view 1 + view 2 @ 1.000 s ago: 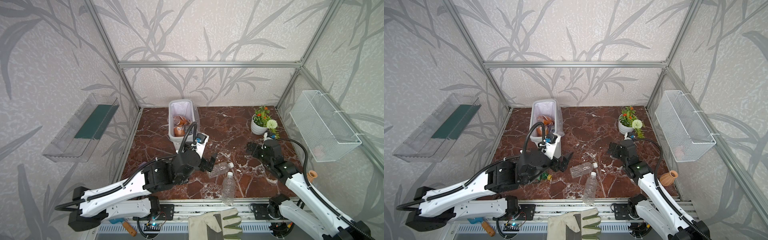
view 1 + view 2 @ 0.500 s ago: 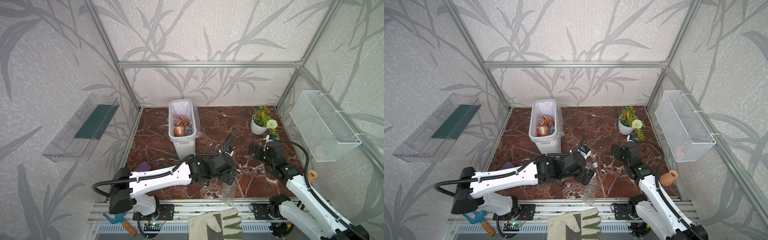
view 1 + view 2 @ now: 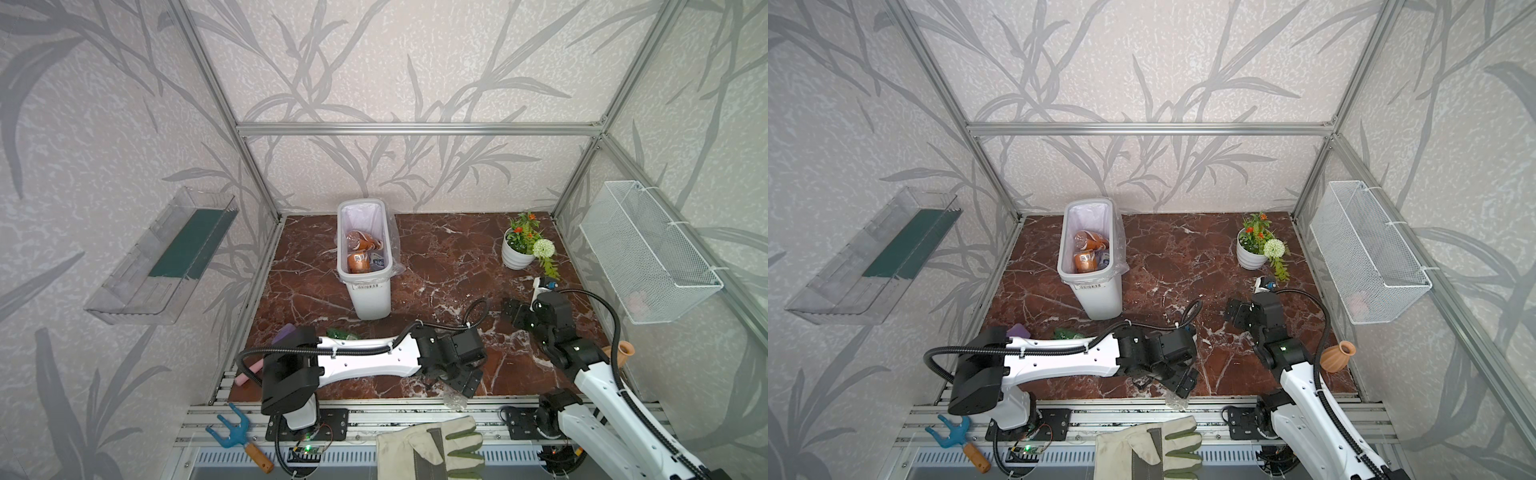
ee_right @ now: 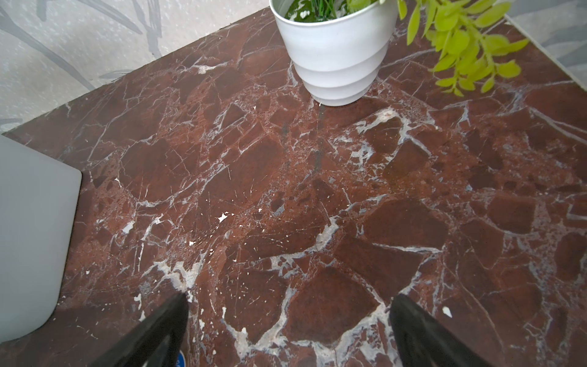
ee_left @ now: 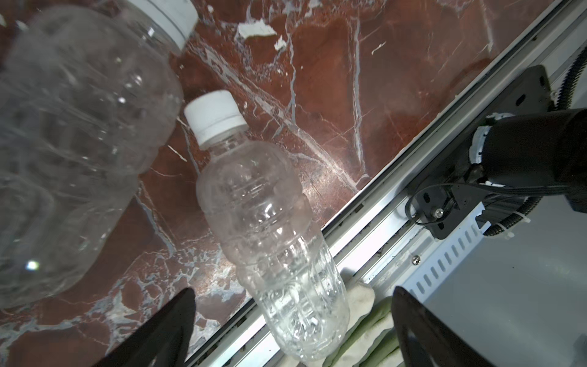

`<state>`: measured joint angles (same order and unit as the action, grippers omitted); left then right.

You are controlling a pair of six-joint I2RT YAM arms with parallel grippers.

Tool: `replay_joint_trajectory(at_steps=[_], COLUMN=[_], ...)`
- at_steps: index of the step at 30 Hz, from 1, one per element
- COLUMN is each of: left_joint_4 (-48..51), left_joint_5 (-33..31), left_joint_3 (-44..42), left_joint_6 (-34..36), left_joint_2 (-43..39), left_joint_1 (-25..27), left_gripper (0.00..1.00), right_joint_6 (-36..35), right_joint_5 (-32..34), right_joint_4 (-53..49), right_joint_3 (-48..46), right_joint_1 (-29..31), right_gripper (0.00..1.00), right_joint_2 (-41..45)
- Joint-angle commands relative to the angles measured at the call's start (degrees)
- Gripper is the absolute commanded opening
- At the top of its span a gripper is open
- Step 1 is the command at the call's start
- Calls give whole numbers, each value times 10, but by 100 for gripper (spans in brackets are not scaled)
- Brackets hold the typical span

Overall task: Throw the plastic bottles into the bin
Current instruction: 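Reach the left gripper across toward the clear bottles near the robot, then close the left gripper on the upright clear water bottle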

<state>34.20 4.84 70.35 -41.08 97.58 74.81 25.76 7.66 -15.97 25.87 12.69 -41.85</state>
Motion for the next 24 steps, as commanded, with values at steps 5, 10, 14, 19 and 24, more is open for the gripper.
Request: replay_joint_trajectory(at_steps=[5, 10, 14, 19, 24], left_joint_4=[-4, -8, -25, -22, -21], left_joint_5=[10, -25, -12, 3, 10], left_joint_3=[5, 18, 27, 41, 40], left_joint_6=[-24, -9, -2, 12, 18], left_joint_2=[57, 68, 84, 109, 113], left_joint_1=[12, 4, -6, -8, -8], left_gripper=[92, 92, 91, 85, 72], right_joint_6=[-32, -40, -44, -41, -40], right_joint_5=[3, -1, 0, 3, 5], right_joint_4=[12, 0, -11, -11, -11], right_joint_3=[-33, -33, -33, -33, -31], right_joint_1=[-5, -6, -6, -6, -7], right_gripper=[99, 99, 99, 99, 99], right_joint_2=[64, 78, 83, 87, 86])
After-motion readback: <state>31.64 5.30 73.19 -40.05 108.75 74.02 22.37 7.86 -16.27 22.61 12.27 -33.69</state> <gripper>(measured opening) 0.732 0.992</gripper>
